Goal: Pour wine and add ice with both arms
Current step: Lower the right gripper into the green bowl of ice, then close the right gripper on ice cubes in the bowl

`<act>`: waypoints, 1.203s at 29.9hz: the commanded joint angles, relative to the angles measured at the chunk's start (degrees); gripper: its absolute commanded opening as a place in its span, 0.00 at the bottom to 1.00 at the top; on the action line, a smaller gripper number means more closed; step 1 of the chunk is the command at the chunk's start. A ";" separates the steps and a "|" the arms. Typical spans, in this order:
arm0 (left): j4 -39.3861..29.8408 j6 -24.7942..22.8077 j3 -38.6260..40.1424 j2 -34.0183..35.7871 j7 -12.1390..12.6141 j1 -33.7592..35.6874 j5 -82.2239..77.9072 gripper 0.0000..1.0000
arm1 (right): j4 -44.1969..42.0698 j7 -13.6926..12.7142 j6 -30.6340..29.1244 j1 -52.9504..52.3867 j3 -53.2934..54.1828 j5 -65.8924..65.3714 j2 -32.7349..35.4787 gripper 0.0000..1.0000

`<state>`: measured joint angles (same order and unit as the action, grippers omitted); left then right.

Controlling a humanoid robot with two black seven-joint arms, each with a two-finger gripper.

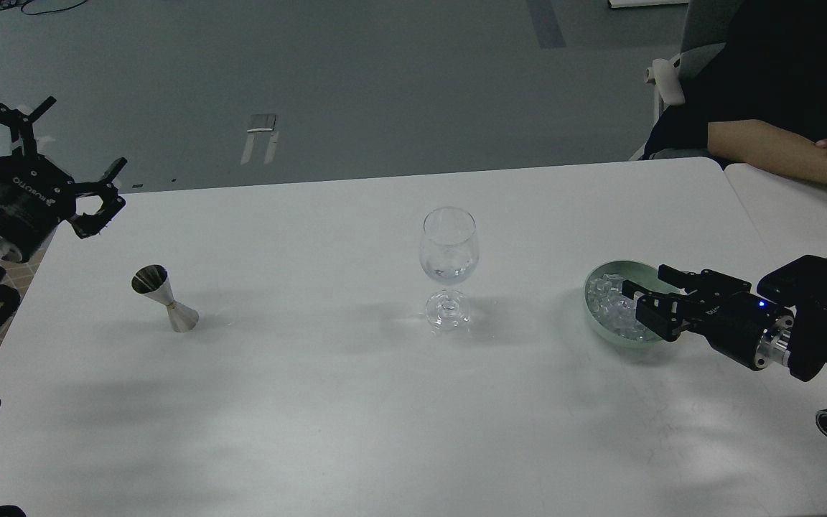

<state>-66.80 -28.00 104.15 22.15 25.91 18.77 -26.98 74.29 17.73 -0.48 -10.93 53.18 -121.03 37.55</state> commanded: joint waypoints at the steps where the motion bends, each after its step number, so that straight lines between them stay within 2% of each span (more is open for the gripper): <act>1: -0.35 0.00 0.00 0.00 0.01 -0.05 0.00 0.98 | -0.02 -0.23 -0.57 0.03 -0.01 0.00 0.07 0.64; 5: -0.44 0.00 0.00 0.00 0.01 -0.05 0.00 0.98 | 0.33 -0.32 -4.08 -0.32 0.26 0.18 -0.20 0.64; 15: -0.61 0.00 0.00 0.00 0.01 -0.05 0.00 0.98 | 0.33 -0.67 -6.46 -1.90 0.17 0.27 -0.29 0.64; 27: -1.05 0.00 0.00 -0.09 0.01 -0.05 -0.09 0.98 | 0.42 -1.20 -8.84 -2.34 0.17 0.27 -0.37 0.55; 32: -1.32 0.00 0.00 -0.09 0.01 -0.05 0.00 0.98 | 0.50 -2.08 -9.27 -2.34 0.17 0.27 -0.37 0.46; 36: -1.32 0.00 0.00 0.00 0.01 -0.05 -0.09 0.98 | 1.29 -2.43 -11.21 -2.43 0.26 0.35 -0.46 0.34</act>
<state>-68.10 -28.00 104.15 22.07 25.93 18.72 -27.05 75.05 15.56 -10.58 -13.28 53.35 -120.75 37.17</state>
